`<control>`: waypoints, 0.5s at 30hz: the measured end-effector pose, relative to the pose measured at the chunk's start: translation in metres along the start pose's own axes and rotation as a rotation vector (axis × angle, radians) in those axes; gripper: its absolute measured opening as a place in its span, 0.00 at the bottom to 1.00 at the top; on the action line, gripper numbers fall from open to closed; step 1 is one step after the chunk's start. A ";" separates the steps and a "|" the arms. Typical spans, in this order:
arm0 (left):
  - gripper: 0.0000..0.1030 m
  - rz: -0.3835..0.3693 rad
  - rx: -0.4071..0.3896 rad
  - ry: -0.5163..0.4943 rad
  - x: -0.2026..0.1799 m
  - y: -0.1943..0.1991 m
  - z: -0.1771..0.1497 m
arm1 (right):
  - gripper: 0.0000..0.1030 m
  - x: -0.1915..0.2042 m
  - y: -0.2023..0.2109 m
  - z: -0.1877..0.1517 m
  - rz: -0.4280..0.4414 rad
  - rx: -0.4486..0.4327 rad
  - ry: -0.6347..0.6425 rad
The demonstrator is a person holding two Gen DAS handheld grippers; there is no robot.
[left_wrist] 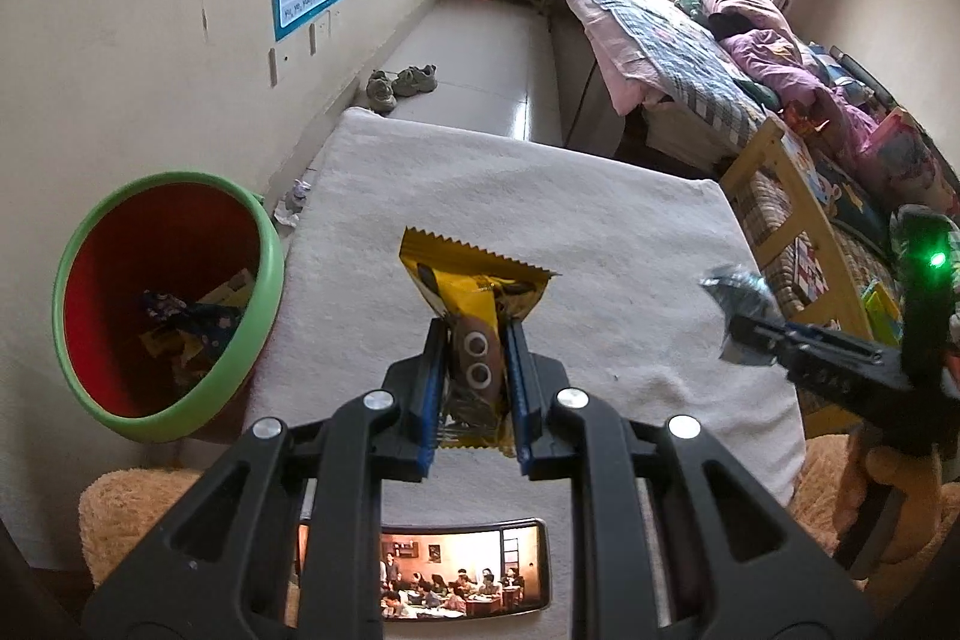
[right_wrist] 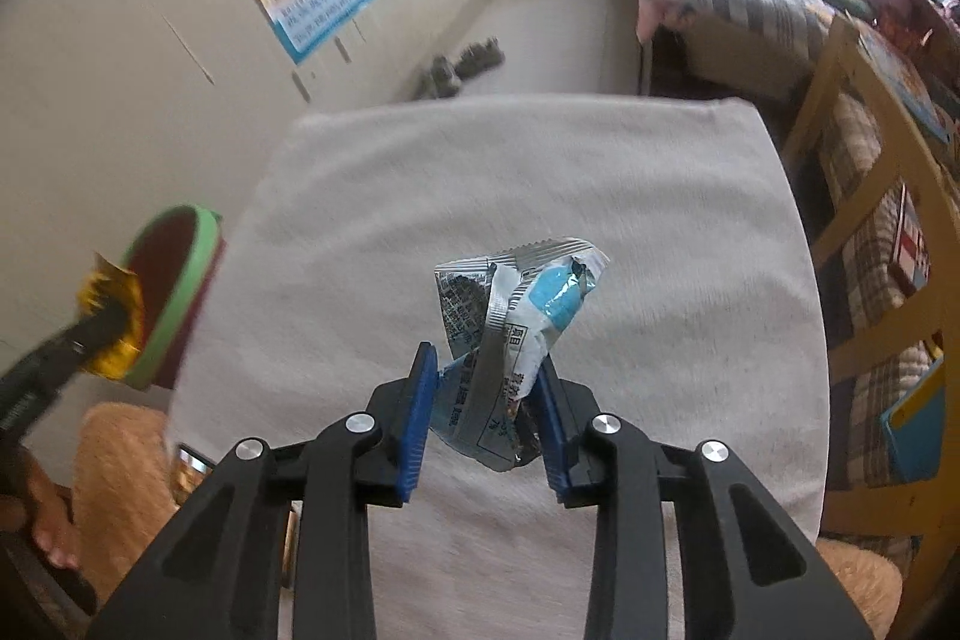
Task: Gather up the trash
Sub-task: 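Carry the yellow packet and silver-blue wrapper over the green bin with both grippers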
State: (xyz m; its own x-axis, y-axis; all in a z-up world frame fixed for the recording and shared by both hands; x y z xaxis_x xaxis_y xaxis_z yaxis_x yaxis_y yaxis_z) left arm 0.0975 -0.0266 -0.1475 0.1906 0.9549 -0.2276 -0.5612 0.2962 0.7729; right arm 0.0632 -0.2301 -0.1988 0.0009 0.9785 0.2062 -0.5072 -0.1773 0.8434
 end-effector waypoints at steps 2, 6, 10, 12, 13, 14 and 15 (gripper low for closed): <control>0.18 0.006 -0.006 0.002 0.002 0.002 0.002 | 0.30 0.008 0.005 0.006 0.011 -0.016 0.011; 0.18 0.021 -0.017 0.007 0.009 0.005 0.006 | 0.30 0.030 0.015 0.016 0.038 -0.046 0.050; 0.18 0.031 -0.025 0.020 0.017 0.008 0.008 | 0.30 0.048 0.021 0.024 0.061 -0.065 0.078; 0.18 0.038 -0.029 0.027 0.023 0.010 0.010 | 0.30 0.056 0.021 0.026 0.068 -0.069 0.094; 0.18 0.044 -0.030 0.031 0.027 0.011 0.010 | 0.30 0.060 0.021 0.027 0.075 -0.069 0.100; 0.18 0.051 -0.033 0.035 0.030 0.012 0.011 | 0.30 0.065 0.021 0.028 0.082 -0.068 0.104; 0.18 0.057 -0.035 0.037 0.032 0.013 0.011 | 0.30 0.067 0.021 0.028 0.085 -0.069 0.108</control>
Point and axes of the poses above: each gripper's, at about its wrist camera, not at the fingertips, and y roughly against the way its jaws point, x to its left, z to its top, the point moved 10 cm from there along -y, roughly the way its jaws point, and after that the axes turned 2 degrees about -z, right-handed, at the moved point
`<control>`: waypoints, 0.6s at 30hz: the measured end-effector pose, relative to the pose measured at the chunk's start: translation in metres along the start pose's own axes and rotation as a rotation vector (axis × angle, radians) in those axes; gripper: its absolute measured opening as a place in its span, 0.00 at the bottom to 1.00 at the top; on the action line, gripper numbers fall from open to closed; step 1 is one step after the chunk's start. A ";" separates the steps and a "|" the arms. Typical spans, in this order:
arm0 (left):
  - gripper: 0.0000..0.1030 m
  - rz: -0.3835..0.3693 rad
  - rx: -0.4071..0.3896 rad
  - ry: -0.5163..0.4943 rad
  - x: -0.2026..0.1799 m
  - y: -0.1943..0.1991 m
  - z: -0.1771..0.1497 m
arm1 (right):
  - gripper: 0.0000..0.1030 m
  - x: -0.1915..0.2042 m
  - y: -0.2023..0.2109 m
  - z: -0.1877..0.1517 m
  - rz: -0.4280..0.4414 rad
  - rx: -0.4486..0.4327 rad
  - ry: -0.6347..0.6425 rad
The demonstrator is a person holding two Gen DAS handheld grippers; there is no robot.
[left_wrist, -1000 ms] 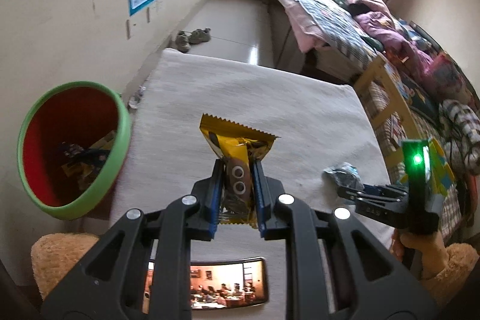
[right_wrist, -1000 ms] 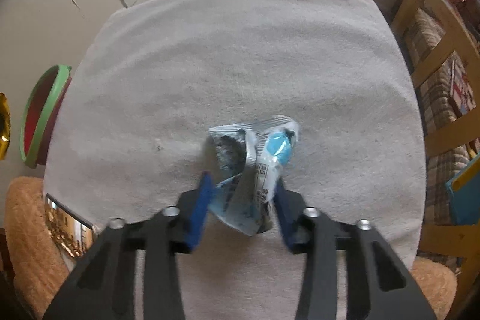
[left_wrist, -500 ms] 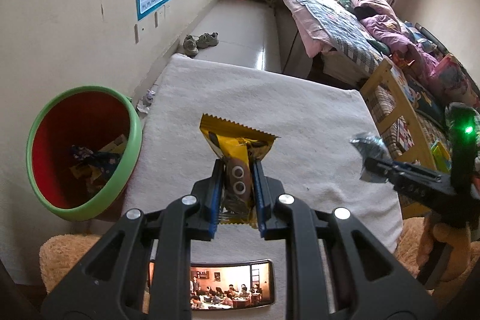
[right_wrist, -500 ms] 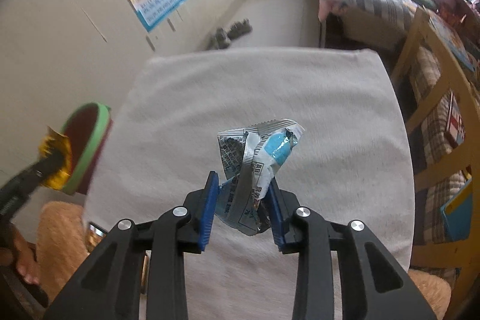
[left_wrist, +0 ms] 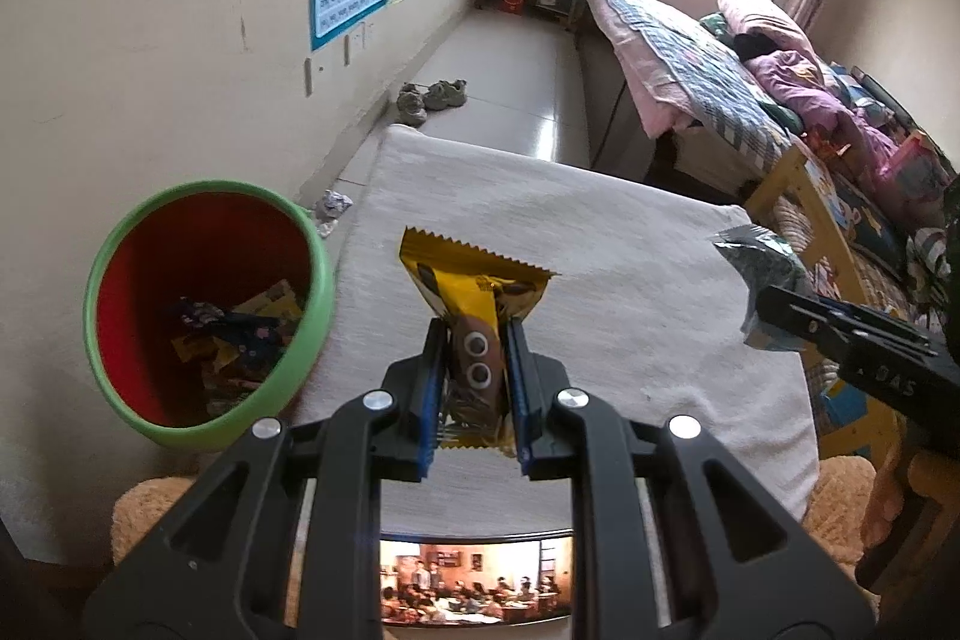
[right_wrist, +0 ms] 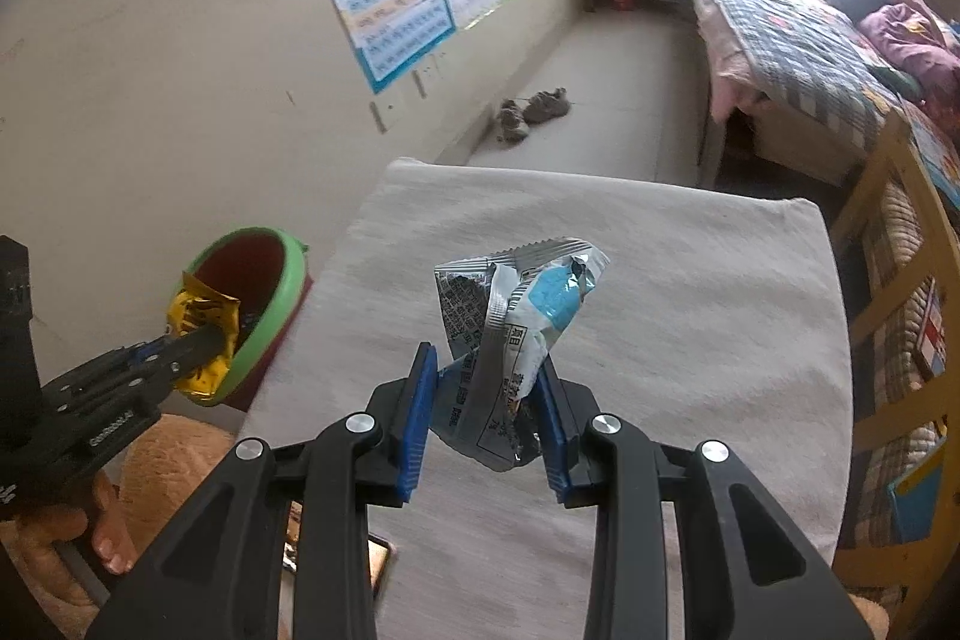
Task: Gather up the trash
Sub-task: 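Carry the yellow packet and silver-blue wrapper over the green bin with both grippers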
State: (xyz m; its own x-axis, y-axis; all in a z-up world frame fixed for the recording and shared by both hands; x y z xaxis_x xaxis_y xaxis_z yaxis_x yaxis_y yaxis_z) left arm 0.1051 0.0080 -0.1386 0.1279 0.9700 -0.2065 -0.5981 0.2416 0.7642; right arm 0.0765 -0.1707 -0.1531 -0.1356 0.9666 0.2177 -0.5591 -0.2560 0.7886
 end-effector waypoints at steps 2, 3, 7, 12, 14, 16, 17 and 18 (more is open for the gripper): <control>0.18 0.014 -0.004 0.012 0.009 0.001 0.001 | 0.30 0.007 -0.001 0.001 0.009 0.002 0.013; 0.18 0.022 -0.006 0.024 0.016 0.002 0.002 | 0.30 0.011 -0.002 0.001 0.015 0.005 0.018; 0.18 0.040 -0.012 0.054 0.031 0.005 0.001 | 0.30 0.021 -0.006 0.000 0.026 0.013 0.034; 0.18 0.048 -0.012 0.066 0.039 0.006 0.000 | 0.30 0.032 -0.010 0.001 0.032 0.018 0.056; 0.18 0.051 -0.012 0.068 0.042 0.006 0.000 | 0.30 0.037 -0.011 0.002 0.033 0.019 0.068; 0.18 0.053 -0.011 0.069 0.042 0.005 0.001 | 0.30 0.040 -0.012 0.002 0.035 0.020 0.076; 0.18 0.057 -0.010 0.071 0.044 0.005 0.001 | 0.30 0.041 -0.014 0.002 0.036 0.022 0.079; 0.18 0.058 -0.010 0.074 0.046 0.004 0.001 | 0.30 0.043 -0.015 0.002 0.038 0.024 0.080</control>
Point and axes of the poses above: each gripper's, at about its wrist camera, not at the fingertips, and y roughly against the way its jaws point, x to its left, z to its top, the point moved 10 cm from there along -y, roughly the way its jaws point, and after that the axes turned 2 degrees about -z, right-handed, at the moved point
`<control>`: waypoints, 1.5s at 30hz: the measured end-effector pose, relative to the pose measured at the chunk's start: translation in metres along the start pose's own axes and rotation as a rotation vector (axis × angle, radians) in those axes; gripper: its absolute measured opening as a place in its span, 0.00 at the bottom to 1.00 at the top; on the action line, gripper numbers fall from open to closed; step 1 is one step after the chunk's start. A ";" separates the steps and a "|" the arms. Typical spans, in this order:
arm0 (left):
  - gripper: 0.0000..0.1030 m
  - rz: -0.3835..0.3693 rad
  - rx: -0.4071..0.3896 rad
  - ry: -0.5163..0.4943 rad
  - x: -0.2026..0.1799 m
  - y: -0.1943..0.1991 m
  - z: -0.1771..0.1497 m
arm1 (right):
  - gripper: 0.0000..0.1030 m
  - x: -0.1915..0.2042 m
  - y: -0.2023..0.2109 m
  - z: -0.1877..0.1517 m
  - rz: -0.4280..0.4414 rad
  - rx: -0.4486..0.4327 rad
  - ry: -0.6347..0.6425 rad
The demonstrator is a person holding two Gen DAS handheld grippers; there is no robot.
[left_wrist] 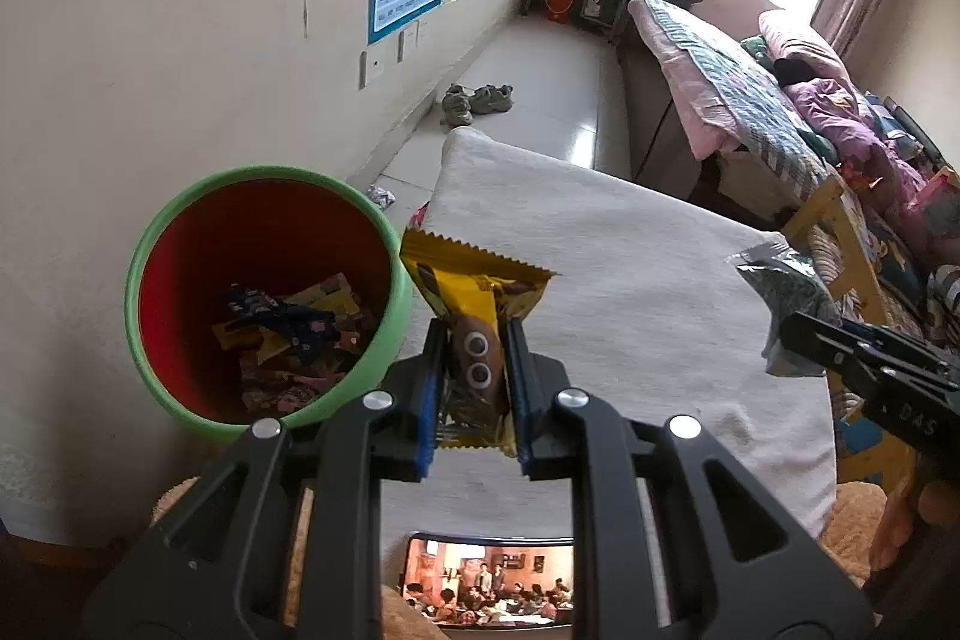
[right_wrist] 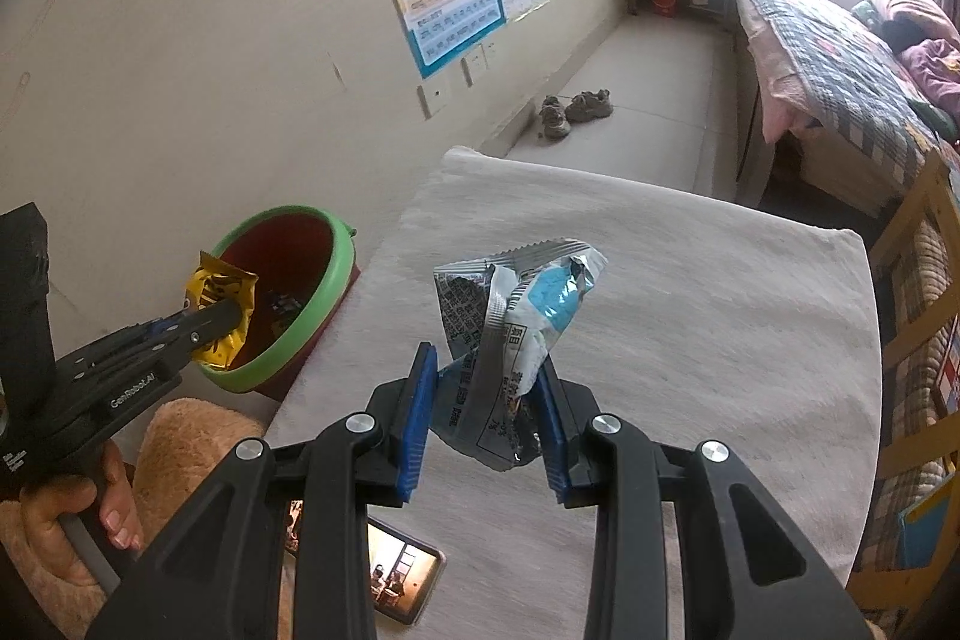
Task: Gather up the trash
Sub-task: 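Carry the yellow packet and silver-blue wrapper over the green bin with both grippers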
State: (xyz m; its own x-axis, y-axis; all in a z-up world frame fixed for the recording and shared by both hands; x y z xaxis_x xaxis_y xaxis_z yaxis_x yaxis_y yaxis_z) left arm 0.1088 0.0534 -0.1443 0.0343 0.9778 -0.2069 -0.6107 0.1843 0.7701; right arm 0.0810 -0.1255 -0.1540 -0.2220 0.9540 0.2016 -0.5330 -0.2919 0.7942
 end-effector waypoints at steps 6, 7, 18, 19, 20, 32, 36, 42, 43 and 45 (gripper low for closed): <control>0.18 0.008 0.001 0.023 0.011 0.000 -0.001 | 0.30 0.014 -0.007 0.001 0.008 0.009 0.027; 0.18 0.010 0.001 0.027 0.013 0.000 -0.001 | 0.30 0.017 -0.008 0.002 0.010 0.012 0.031; 0.18 0.023 -0.003 0.067 0.034 0.002 -0.002 | 0.30 0.037 -0.017 0.001 0.032 0.032 0.076; 0.18 0.024 -0.004 0.070 0.036 0.002 -0.002 | 0.30 0.040 -0.018 0.002 0.033 0.032 0.082; 0.18 0.026 -0.004 0.074 0.038 0.002 -0.003 | 0.30 0.042 -0.019 0.003 0.035 0.032 0.087; 0.18 0.067 -0.021 0.134 0.075 0.010 -0.004 | 0.30 0.092 -0.037 0.021 0.083 0.034 0.196; 0.18 0.083 -0.022 0.152 0.089 0.011 -0.004 | 0.30 0.112 -0.045 0.026 0.100 0.034 0.238; 0.18 0.101 -0.015 0.173 0.106 0.009 -0.005 | 0.30 0.134 -0.056 0.030 0.124 0.041 0.277; 0.18 0.101 -0.014 0.177 0.109 0.009 -0.005 | 0.30 0.137 -0.059 0.032 0.128 0.044 0.281; 0.18 0.101 -0.012 0.183 0.112 0.007 -0.004 | 0.30 0.141 -0.065 0.034 0.133 0.055 0.293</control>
Point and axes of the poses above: each gripper's, at about its wrist camera, not at the fingertips, and y roughly against the way its jaws point, x to its left, z to its top, the point moved 10 cm from there along -y, roughly the way its jaws point, and after that the axes turned 2 degrees about -z, right-handed, at the moved point
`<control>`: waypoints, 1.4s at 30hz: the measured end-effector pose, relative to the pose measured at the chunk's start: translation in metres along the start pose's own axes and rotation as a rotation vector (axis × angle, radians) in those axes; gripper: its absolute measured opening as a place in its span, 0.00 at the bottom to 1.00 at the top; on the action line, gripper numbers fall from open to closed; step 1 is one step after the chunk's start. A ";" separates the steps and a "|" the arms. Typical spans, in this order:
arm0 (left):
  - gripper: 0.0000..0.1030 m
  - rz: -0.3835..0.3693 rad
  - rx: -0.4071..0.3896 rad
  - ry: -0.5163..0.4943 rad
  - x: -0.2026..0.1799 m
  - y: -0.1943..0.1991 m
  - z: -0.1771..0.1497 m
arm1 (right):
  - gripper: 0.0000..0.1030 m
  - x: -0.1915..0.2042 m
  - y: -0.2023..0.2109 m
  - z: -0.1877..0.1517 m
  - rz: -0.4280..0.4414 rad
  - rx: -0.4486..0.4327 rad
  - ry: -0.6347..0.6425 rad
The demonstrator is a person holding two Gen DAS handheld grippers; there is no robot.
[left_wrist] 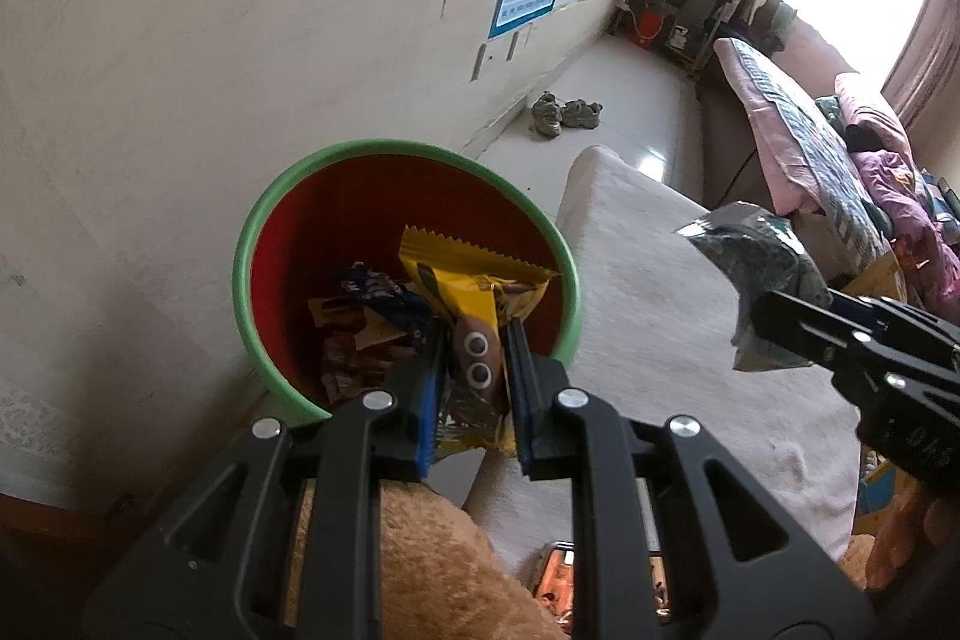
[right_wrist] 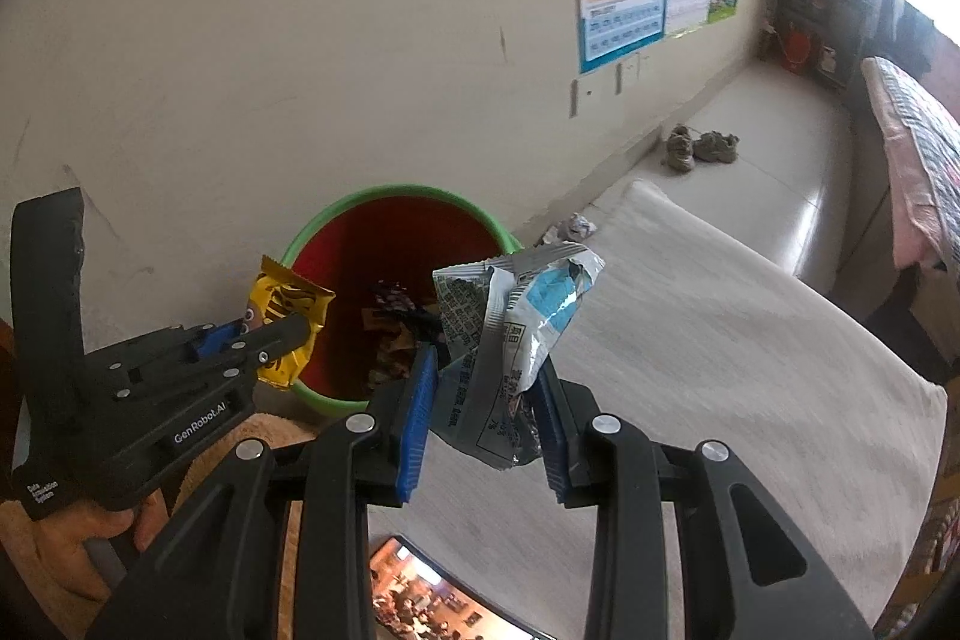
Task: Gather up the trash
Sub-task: 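Carry the yellow packet and silver-blue wrapper over the green bin with both grippers, then open both grippers to drop the packet and wrapper into the bin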
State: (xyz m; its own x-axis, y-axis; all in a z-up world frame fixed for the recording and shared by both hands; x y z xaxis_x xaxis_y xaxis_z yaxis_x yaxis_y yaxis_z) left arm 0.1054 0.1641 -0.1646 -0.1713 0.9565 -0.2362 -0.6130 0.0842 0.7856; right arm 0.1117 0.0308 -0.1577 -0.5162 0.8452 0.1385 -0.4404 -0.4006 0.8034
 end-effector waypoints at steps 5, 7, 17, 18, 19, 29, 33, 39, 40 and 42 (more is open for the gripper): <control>0.18 0.004 0.014 0.031 0.013 -0.012 0.006 | 0.30 0.010 -0.019 0.011 0.017 0.026 0.027; 0.18 0.006 0.020 0.045 0.019 -0.017 0.008 | 0.30 0.014 -0.025 0.014 0.014 0.033 0.054; 0.18 0.034 0.056 0.086 0.043 -0.040 0.013 | 0.30 0.027 -0.057 0.012 0.004 0.085 0.128; 0.18 0.034 0.058 0.084 0.043 -0.042 0.014 | 0.30 0.026 -0.058 0.011 0.005 0.088 0.127; 0.18 0.033 0.059 0.082 0.042 -0.043 0.014 | 0.30 0.026 -0.061 0.012 0.005 0.093 0.127; 0.18 0.016 0.077 0.064 0.035 -0.058 0.018 | 0.30 0.029 -0.082 0.014 -0.006 0.124 0.145; 0.18 0.020 0.074 0.064 0.037 -0.062 0.024 | 0.30 0.034 -0.085 0.016 -0.002 0.123 0.161; 0.26 0.037 0.068 0.051 0.038 -0.064 0.031 | 0.33 0.036 -0.087 0.019 -0.015 0.100 0.194; 0.32 0.040 0.066 0.052 0.039 -0.064 0.031 | 0.35 0.037 -0.086 0.020 -0.013 0.096 0.196; 0.52 0.041 0.046 0.059 0.039 -0.061 0.034 | 0.50 0.036 -0.083 0.023 -0.017 0.079 0.197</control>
State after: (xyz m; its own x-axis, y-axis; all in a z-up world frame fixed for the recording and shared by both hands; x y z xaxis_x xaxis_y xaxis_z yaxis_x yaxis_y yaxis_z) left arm 0.1622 0.2060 -0.2024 -0.2416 0.9413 -0.2356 -0.5684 0.0595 0.8206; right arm 0.1463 0.1021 -0.2063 -0.6465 0.7628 0.0152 -0.3952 -0.3519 0.8485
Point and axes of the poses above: each gripper's, at about its wrist camera, not at the fingertips, and y roughly against the way its jaws point, x to its left, z to its top, the point moved 10 cm from there along -y, roughly the way its jaws point, and after that the axes turned 2 degrees about -z, right-handed, at the moved point
